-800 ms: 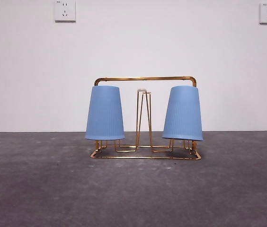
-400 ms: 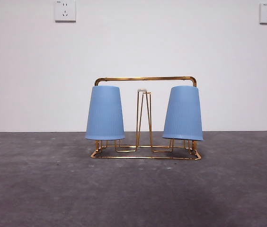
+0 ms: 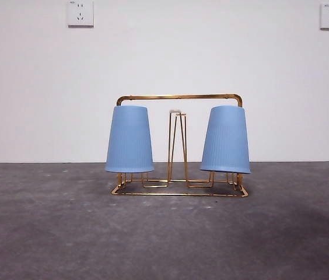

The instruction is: Pick up cup 1,put cup 1 in the cup rack,pick up cup 2,put cup 2 in the cup rack

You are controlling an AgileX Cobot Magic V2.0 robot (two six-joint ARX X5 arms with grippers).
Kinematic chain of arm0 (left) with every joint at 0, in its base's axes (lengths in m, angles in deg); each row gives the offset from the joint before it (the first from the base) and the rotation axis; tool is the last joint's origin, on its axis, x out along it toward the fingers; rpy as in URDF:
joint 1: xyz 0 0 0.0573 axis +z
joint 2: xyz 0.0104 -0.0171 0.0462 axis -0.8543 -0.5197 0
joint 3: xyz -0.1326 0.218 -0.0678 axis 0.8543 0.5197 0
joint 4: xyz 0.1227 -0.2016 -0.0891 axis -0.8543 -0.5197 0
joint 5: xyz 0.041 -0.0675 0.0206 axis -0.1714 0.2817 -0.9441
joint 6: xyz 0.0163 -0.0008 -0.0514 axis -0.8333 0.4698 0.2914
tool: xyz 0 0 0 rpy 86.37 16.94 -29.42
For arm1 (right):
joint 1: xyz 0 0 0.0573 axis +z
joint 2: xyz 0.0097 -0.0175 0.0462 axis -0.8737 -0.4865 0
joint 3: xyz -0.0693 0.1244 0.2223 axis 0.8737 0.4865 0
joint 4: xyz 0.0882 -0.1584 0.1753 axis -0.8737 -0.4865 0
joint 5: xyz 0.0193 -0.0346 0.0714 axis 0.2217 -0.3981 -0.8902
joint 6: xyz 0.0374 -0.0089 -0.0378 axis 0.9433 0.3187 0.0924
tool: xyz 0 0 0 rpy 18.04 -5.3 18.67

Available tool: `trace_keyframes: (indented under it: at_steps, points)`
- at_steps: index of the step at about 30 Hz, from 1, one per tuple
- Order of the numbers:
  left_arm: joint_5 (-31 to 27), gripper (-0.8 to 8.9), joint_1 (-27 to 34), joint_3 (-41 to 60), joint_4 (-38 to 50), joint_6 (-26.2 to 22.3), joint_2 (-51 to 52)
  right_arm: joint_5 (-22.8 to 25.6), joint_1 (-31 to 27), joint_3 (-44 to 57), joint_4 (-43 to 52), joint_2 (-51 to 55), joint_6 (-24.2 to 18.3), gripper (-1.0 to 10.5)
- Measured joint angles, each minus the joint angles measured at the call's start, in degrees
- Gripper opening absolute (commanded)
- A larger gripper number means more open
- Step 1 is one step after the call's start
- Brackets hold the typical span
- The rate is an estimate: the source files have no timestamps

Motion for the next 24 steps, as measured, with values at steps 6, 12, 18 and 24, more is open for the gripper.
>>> trace_keyframes:
  at_steps: [6, 12, 18, 24]
  points:
    - [0.0, -0.03, 0.0, 0.0, 0.0, 0.0, -0.2, 1.9, 0.0, 3.9, -0.8, 0.5, 3.6, 0.0]
    - [0.0, -0.03, 0.0, 0.0, 0.0, 0.0, -0.5, 1.9, 0.0, 3.9, -0.8, 0.6, 4.9, 0.0]
    - [0.1, -0.03, 0.0, 0.0, 0.0, 0.0, -0.5, 1.9, 0.0, 3.9, -0.8, 0.6, 5.4, 0.0]
    - [0.1, -0.03, 0.0, 0.0, 0.0, 0.0, -0.5, 1.9, 0.0, 3.9, -0.8, 0.6, 5.5, 0.0]
